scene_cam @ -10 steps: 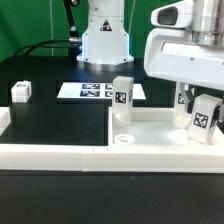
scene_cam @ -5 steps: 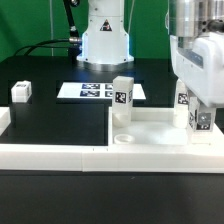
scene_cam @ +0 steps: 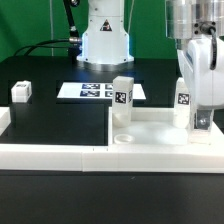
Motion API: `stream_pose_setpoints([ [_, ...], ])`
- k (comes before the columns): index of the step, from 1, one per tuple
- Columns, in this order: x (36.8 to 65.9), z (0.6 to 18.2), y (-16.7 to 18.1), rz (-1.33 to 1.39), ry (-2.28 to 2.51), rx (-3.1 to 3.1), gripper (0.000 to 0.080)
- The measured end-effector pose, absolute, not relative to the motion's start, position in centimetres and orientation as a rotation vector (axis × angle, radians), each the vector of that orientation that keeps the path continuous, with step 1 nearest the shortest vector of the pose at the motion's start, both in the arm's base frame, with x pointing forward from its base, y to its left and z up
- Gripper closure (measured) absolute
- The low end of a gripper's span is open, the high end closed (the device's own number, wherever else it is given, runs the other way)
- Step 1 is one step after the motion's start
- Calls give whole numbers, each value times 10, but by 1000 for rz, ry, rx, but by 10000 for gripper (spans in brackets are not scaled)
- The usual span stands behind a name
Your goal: Assemble square table
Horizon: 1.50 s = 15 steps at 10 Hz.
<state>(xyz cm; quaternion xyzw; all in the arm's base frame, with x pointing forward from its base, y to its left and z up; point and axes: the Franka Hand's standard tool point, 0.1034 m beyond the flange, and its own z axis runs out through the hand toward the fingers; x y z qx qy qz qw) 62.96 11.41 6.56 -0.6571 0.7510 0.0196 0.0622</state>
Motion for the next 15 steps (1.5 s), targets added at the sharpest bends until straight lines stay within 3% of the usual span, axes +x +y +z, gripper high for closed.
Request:
stream_pose_setpoints([
  [1,630,67,119,9,2018,-2226,224],
  [2,628,66,122,-29,1812,-2376,166],
  [4,628,65,119,-42,1695,-2468,152],
  [6,628,64,118,-61,1516,-2589,150],
  [9,628,69,116,-73,841,-2900,150],
  [11,621,63,119,-38,529,-2969,150],
  [13,621,63,118,-33,631,-2949,150],
  [15,621,63,118,-23,773,-2913,415],
])
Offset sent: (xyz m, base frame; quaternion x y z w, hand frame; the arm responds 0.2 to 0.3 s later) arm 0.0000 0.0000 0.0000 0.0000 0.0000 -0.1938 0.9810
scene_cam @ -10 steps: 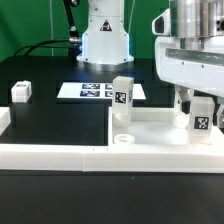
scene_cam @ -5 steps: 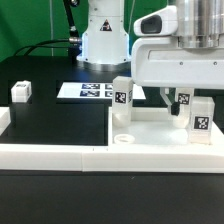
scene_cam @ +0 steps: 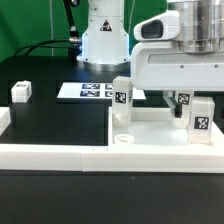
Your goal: Assemble square table
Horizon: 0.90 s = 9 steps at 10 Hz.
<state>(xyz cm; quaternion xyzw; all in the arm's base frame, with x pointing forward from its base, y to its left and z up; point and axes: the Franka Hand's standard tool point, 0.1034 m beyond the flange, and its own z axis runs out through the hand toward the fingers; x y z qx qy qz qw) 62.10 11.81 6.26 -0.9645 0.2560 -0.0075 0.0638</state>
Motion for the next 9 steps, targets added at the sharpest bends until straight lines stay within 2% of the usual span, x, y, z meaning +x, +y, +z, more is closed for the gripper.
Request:
stream_pose_setpoints([
  [1,621,62,118,-14,888,-2880,415],
  [2,621,62,118,-9,972,-2852,513],
  [5,621,62,119,10,1236,-2748,512],
  [9,633,65,119,233,2223,-2001,511],
])
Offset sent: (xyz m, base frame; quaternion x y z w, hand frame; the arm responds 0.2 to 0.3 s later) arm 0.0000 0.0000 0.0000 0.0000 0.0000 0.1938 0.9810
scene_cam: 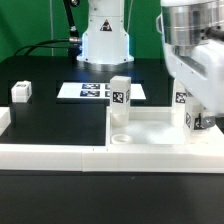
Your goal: Assemble square table
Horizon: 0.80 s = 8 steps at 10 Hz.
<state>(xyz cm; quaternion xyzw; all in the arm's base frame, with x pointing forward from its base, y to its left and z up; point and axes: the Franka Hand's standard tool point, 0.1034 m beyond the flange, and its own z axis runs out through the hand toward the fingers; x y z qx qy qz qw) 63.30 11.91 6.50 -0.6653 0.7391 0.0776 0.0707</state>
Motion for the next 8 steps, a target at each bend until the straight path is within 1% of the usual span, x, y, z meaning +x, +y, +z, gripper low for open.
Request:
stream_pose_setpoints([
  [3,635,65,122,257,2544,-1603,511],
  [6,633,63,122,267,2566,-1582,511],
  [7,632,62,122,242,2474,-1718,398],
  [8,623,58,126,210,2350,-1894,260],
])
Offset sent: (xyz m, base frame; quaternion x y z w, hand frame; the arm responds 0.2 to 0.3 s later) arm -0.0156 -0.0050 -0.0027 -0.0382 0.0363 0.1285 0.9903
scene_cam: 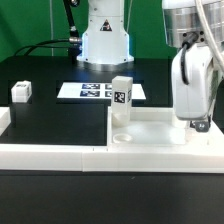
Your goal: Assemble square table
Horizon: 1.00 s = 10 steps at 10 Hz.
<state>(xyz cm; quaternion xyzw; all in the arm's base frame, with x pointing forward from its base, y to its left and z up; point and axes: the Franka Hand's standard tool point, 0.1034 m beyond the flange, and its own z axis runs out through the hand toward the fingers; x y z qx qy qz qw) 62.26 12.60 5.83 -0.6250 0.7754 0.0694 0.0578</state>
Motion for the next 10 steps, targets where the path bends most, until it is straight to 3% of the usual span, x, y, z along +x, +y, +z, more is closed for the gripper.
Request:
stream_pose_setpoints([
  [2,608,59,138,170,2098,-2183,156],
  [7,606,59,136,135,1662,-2519,151],
  [10,614,56,122,38,1048,-2864,151],
])
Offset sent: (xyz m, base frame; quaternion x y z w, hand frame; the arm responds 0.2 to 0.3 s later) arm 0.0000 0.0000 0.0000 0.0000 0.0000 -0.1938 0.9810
